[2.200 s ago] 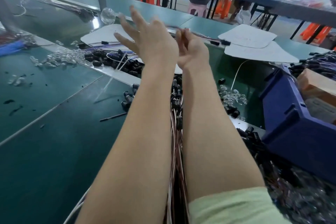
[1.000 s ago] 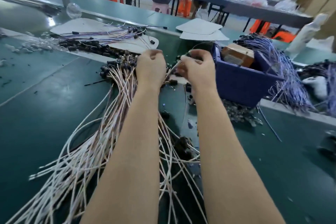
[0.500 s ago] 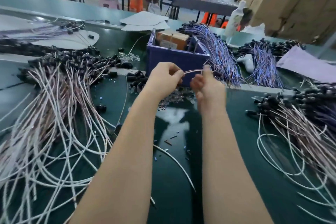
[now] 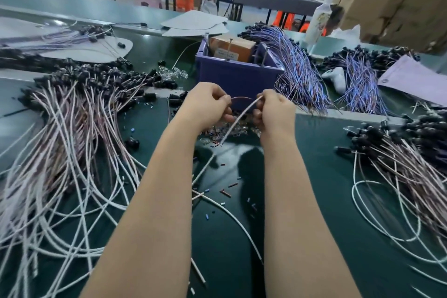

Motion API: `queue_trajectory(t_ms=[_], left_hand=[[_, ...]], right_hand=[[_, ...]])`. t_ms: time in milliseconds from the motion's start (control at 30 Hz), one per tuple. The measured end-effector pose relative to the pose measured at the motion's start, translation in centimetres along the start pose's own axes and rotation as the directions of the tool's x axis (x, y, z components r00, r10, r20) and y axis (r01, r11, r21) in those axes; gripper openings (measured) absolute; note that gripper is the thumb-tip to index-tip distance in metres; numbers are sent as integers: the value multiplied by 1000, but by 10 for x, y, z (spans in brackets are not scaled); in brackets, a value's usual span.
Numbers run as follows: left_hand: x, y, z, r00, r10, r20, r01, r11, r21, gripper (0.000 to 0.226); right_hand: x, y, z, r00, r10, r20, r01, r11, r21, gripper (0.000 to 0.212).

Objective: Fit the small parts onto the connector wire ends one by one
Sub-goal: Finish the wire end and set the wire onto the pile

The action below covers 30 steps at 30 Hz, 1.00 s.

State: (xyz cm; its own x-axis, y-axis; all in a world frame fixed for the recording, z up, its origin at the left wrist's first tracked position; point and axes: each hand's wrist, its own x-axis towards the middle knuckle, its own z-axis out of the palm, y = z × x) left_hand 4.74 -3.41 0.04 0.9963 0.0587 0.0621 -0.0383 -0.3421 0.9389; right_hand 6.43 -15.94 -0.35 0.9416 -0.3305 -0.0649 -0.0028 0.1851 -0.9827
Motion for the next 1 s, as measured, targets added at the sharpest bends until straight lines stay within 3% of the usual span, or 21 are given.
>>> queue_trajectory(t_ms=[133, 267, 367, 400, 467, 567, 667, 833, 900, 1000], left_hand=[[-7, 5, -4, 991, -95, 90, 104, 989, -101, 22], [-12, 11, 3, 950, -184, 251, 221, 967, -129, 21], [-8, 9, 3, 970, -146, 195, 154, 988, -24, 22], [-7, 8, 2, 980, -122, 156, 126, 992, -18, 23], [-3, 8, 1, 996, -73, 55, 75, 996, -39, 25], [0, 9, 4, 998, -5, -66, 4, 1000, -17, 27], [3, 9, 4, 990, 40, -136, -36, 999, 26, 22], [6, 7, 2, 985, 36, -169, -36, 999, 2, 19], [5, 8, 2, 985, 49, -163, -50, 999, 0, 18], [1, 8, 0, 996, 53, -70, -55, 998, -28, 23]], right_hand=[[4, -4, -13, 968, 226, -105, -139, 839, 525, 18], [1, -3, -11, 972, 198, -130, -91, 820, 566, 19], [1, -6, -14, 969, 228, -96, -129, 796, 591, 19], [-1, -7, -15, 971, 232, -57, -162, 813, 559, 23], [-6, -8, -14, 976, 207, 72, -219, 917, 333, 31], [-18, -14, -4, 931, 136, 340, -115, 990, -81, 26], [-25, -23, 2, 889, 37, 457, 61, 978, -197, 22], [-33, -34, -2, 832, 56, 553, 85, 971, -225, 15], [-34, -33, 2, 864, -10, 504, 139, 966, -219, 11], [-25, -31, 1, 972, -156, 179, 167, 985, -51, 13]])
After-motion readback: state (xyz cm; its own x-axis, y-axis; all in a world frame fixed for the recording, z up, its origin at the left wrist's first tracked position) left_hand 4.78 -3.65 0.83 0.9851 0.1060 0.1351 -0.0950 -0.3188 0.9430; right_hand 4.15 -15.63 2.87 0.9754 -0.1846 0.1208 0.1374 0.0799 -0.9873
